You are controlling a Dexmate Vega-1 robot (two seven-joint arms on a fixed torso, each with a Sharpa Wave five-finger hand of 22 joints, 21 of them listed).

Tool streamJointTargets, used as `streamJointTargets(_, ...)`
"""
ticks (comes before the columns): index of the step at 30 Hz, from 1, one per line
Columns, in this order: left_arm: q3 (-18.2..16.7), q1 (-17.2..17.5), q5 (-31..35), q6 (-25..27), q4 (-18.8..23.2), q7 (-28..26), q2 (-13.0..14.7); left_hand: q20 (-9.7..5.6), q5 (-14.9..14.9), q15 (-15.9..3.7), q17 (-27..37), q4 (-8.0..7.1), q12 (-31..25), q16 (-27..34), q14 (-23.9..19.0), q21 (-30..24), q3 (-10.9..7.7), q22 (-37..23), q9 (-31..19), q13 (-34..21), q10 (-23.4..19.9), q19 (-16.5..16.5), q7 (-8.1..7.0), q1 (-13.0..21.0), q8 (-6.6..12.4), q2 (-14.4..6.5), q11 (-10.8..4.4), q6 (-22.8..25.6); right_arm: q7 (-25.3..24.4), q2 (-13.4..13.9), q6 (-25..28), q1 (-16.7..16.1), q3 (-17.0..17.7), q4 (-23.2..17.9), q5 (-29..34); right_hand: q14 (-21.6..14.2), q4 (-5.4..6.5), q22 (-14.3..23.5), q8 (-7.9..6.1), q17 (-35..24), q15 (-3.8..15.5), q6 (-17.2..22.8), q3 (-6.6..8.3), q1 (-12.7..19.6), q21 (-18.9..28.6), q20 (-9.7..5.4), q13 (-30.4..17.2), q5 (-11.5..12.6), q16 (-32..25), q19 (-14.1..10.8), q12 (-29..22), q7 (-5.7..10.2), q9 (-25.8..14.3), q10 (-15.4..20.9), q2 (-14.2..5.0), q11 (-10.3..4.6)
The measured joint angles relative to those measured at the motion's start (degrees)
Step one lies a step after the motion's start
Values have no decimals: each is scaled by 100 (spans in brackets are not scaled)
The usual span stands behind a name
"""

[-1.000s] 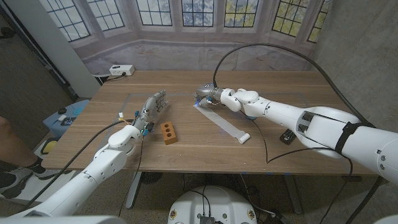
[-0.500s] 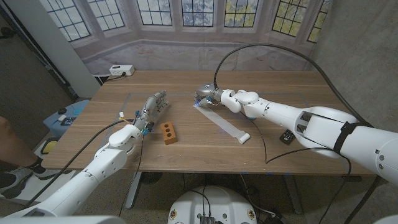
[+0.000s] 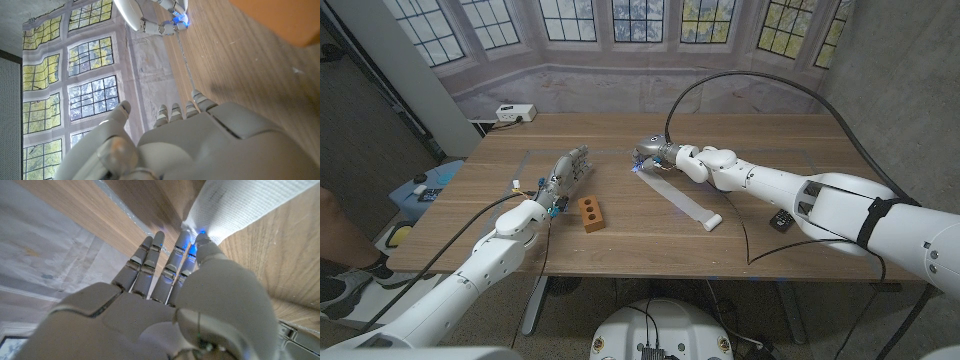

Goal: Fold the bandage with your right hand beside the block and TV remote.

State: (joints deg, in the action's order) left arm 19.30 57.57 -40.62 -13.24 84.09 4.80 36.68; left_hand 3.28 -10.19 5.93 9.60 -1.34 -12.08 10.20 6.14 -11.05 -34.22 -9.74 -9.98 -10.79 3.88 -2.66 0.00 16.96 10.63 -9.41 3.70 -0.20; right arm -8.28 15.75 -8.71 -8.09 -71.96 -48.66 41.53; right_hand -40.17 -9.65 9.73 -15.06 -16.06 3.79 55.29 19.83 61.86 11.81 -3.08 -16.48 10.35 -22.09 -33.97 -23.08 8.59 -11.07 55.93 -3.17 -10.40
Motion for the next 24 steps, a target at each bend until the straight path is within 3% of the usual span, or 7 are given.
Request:
streamJointTargets(12,25,-36,-5,7,-41,43,-12,0,0,0,1,0,0,0,0,0,0,0,0,0,0,0,31,0,0,0,0,30,-111,49,8,-38,-3,-27,-1,-152,-30,0,21,-109,29,125,-63,179,0,9,-279,0,-39,-71,-306,20,-26,177,-17,-58)
streamJointTargets(24,55,-84,-3,7,-84,74,-44,0,0,0,1,0,0,0,0,0,1,0,0,0,1,0,31,0,0,0,-1,31,-108,223,86,-123,58,-354,59,-196,-5,29,-14,-165,52,217,-87,277,0,-21,-431,0,-39,-100,-411,53,-26,177,-11,-58)
